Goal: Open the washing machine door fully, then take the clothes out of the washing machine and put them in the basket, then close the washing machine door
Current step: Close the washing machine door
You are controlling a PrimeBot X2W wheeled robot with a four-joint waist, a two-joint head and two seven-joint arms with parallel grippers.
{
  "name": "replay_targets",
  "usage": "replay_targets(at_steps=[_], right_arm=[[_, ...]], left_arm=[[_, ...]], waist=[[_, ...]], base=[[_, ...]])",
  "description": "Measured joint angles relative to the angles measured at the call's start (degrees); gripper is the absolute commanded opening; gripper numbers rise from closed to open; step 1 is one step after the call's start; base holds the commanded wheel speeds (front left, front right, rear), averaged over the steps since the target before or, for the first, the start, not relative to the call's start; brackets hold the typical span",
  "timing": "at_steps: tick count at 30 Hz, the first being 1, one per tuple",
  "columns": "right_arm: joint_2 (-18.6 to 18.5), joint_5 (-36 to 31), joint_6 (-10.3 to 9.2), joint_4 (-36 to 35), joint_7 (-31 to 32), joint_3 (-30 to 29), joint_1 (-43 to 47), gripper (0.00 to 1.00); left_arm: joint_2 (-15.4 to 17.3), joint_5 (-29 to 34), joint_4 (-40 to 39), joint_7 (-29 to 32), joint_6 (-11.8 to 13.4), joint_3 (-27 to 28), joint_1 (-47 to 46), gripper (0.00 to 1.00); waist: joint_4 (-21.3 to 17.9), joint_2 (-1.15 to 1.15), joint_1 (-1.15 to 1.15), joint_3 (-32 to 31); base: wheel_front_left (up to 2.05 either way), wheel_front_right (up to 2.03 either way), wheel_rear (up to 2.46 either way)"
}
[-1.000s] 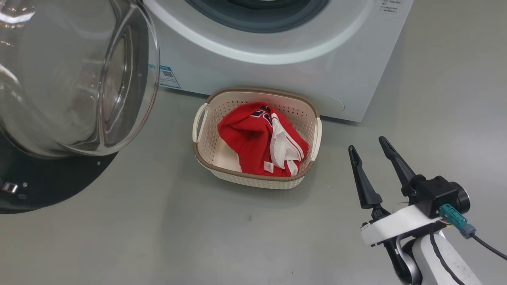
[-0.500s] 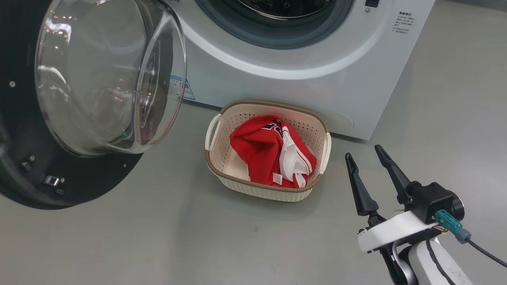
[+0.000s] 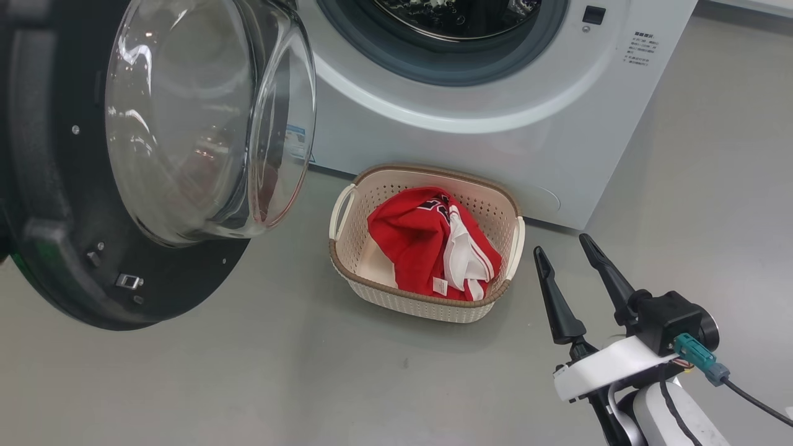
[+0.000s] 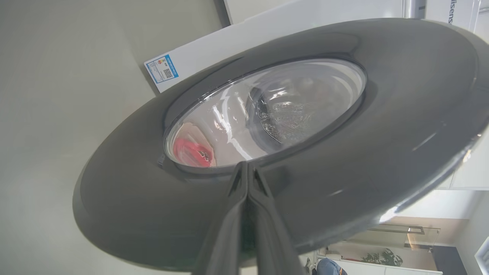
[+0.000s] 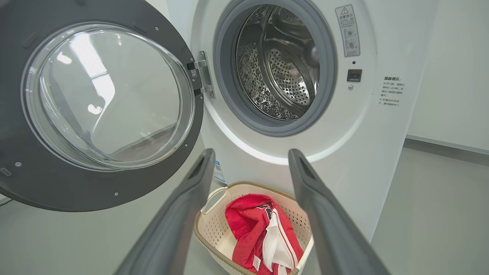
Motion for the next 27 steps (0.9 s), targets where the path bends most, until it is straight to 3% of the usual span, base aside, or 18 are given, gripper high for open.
replay_targets(at_steps=[23, 27], right_arm=[[1.0, 0.6, 0.00, 1.1, -0.4, -0.1, 0.1, 1.00], [1.2, 0.6, 0.00, 1.2, -0.4, -0.2, 0.2, 1.00]], left_arm=[[-10.6, -3.1, -10.2, 1.8, -0.4, -3.9, 6.3, 0.00], [-11.3, -3.0, -12.1, 1.0, -0.4, -3.8, 7.8, 0.00]], waist=[[-0.9, 0.00, 0.00, -1.5], [-1.1, 0.00, 0.00, -1.8]], base=[[0.00, 0.00, 0.00], [0.00, 0.00, 0.00]])
